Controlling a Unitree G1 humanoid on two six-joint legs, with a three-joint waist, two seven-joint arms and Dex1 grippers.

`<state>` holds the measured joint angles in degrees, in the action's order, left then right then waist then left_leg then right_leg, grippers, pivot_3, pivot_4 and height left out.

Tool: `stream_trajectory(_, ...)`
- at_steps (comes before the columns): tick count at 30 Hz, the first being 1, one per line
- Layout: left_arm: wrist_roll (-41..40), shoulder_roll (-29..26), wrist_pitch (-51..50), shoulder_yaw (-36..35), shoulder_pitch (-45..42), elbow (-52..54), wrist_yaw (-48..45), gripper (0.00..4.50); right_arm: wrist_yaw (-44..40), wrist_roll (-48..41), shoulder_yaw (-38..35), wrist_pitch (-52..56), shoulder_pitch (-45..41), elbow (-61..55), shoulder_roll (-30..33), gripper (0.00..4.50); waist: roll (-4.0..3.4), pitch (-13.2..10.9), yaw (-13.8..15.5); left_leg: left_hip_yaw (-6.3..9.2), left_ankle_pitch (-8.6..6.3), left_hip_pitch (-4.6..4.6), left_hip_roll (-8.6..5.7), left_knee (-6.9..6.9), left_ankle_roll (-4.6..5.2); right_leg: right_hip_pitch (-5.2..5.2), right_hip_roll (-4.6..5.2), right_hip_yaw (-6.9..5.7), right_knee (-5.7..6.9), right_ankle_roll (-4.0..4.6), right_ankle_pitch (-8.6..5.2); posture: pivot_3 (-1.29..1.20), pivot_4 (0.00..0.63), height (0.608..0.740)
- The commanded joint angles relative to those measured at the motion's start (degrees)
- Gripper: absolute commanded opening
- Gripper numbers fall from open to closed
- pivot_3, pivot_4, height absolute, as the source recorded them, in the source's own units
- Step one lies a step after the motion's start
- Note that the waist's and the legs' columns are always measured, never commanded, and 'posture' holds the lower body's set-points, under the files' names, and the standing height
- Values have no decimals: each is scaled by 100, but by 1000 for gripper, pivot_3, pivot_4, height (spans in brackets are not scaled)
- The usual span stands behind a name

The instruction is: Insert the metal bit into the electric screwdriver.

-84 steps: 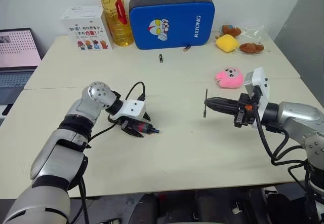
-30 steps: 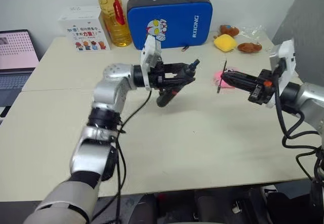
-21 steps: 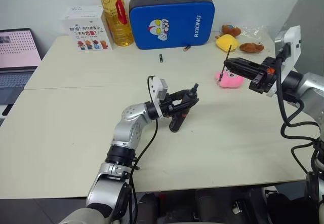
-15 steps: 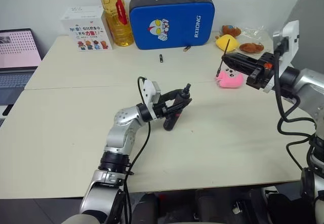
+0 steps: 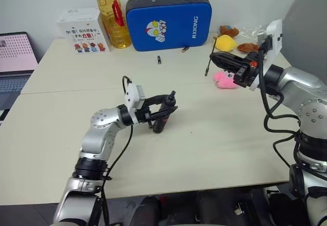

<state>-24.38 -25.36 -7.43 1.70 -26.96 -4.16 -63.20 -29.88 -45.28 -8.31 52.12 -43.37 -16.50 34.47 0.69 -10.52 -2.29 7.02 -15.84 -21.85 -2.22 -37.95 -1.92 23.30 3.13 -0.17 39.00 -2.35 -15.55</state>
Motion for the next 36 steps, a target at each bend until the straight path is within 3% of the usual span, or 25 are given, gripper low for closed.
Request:
stream_trajectory(1,146,-532,-292,-94,222,-76,-121,1681,-53,34,-83,-147,-125,-81,5,0,-2,2,0,-1,0,1,-1,0,0,-1,0,0,0,0,0,0,150,740)
stream_trajectory(7,-50,-1366,-676,-123,178,109,-595,1681,-87,-9,-135,-119,-128,-113,44,0,-14,9,-4,-3,-1,9,-1,1,1,-6,-1,4,3,0,0,0,150,740)
stream_trajectory(9,-116,-1415,-770,-180,-149,4,-561,1681,-64,-19,-167,-131,-145,-98,24,0,-19,12,9,-3,-1,9,-2,1,2,-7,-1,4,3,0,0,0,150,740)
stream_trajectory(18,-562,-285,-1559,3,-1452,258,126,1681,-61,-452,-446,140,-460,1,53,0,-3,2,92,8,0,-24,-14,-12,0,-2,9,-20,-9,-3,1,0,150,740)
stream_trajectory(26,27,581,-1063,540,-1518,-121,417,1681,-206,-661,-615,364,-852,323,381,0,-3,2,34,0,1,-24,-9,-2,-1,8,8,-10,-11,-3,1,0,150,740)
stream_trajectory(36,1066,1130,-664,1199,-1496,-532,1093,1681,-256,-1055,-700,703,-700,208,417,0,-2,2,68,-10,0,-25,-13,-6,0,8,12,-2,-9,-3,1,0,150,740)
